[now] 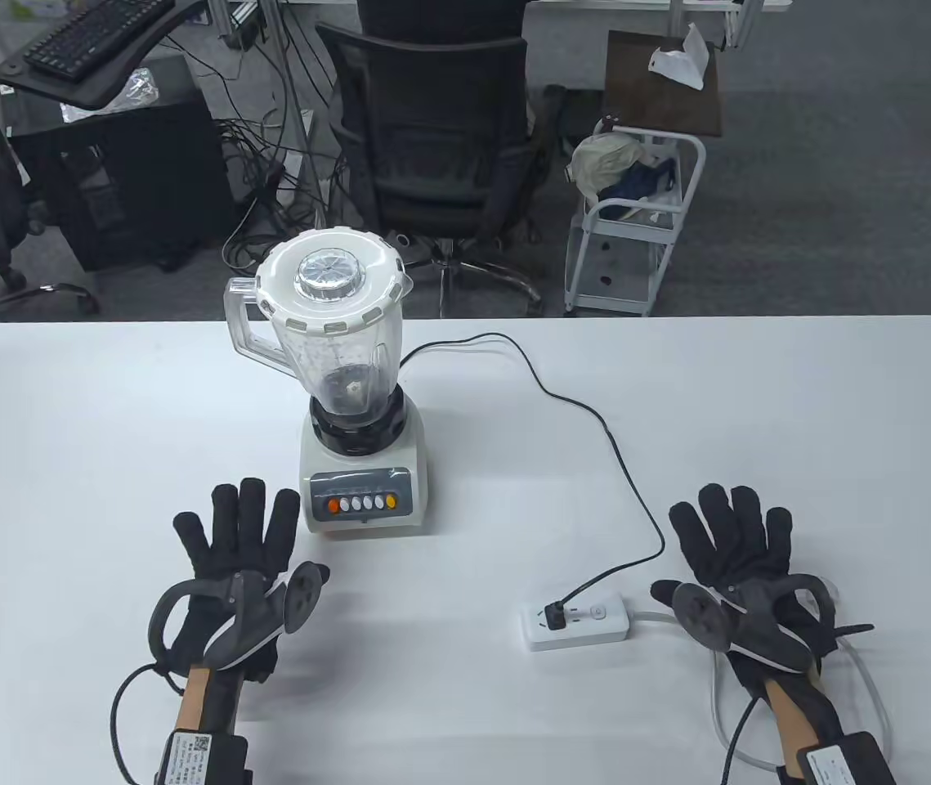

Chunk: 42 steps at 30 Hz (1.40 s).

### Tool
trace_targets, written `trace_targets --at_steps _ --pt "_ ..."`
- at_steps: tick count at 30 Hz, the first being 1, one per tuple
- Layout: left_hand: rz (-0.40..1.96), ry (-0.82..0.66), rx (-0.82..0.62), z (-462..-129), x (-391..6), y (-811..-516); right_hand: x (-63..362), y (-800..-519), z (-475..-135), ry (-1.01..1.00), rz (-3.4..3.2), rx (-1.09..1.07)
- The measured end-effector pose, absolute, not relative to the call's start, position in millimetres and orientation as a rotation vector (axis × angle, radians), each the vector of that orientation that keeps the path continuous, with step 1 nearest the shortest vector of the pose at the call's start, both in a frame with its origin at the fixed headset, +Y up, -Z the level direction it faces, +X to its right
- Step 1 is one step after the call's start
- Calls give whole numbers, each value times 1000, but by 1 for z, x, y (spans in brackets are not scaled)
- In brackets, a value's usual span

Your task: Unplug the blender

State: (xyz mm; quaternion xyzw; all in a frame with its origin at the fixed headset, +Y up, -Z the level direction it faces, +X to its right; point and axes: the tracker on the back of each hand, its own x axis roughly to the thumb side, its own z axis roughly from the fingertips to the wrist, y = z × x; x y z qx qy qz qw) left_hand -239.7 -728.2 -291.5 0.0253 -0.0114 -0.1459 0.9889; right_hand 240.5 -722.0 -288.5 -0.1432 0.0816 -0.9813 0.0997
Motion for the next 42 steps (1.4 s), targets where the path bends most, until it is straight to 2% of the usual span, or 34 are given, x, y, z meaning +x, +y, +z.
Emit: trace_targets --at_steps 7,14,20,25,27,34,42 --pt "-238 -39 62 -292 -234 -726 236 -719 -286 262 -2913 -456" --pt "-103 -163 30 -295 -195 -725 218 -711 -287 268 -2997 -559" --pt "29 -367 -114 -300 -122 -731 175 -702 -288 265 -2954 -762" --pt "80 -523 -316 -304 -58 -751 143 -703 -290 230 -2907 -879" --pt "86 -559 -351 -304 -40 -762 137 -705 -290 226 -2886 -903" --pt "86 -602 -267 -301 -15 -778 132 -716 -290 145 -2841 -907" --pt "99 -582 -267 -302 -10 -777 123 -715 -288 190 -2876 -993"
